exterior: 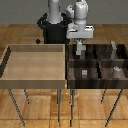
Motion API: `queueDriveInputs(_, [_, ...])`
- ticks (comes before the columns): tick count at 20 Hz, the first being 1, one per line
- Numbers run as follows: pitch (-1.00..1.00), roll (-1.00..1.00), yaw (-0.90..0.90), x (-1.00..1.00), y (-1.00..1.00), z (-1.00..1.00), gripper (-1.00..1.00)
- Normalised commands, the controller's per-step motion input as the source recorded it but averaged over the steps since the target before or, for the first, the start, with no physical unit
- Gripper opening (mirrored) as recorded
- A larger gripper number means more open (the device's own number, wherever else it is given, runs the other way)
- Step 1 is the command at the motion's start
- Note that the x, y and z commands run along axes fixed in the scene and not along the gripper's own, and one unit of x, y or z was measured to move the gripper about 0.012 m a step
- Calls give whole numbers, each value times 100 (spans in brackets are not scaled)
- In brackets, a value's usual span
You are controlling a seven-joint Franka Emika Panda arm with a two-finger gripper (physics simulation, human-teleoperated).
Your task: Place the milk carton into the appropriate compartment.
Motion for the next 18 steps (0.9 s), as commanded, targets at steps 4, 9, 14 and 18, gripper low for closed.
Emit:
queueDriveInputs(4, [0, 0, 0, 0, 0, -25, 100])
queueDriveInputs(9, [0, 0, 0, 0, 0, 0, 100])
queueDriveInputs(14, [0, 0, 0, 0, 0, 0, 100])
queueDriveInputs(18, [0, 0, 0, 0, 0, 0, 100])
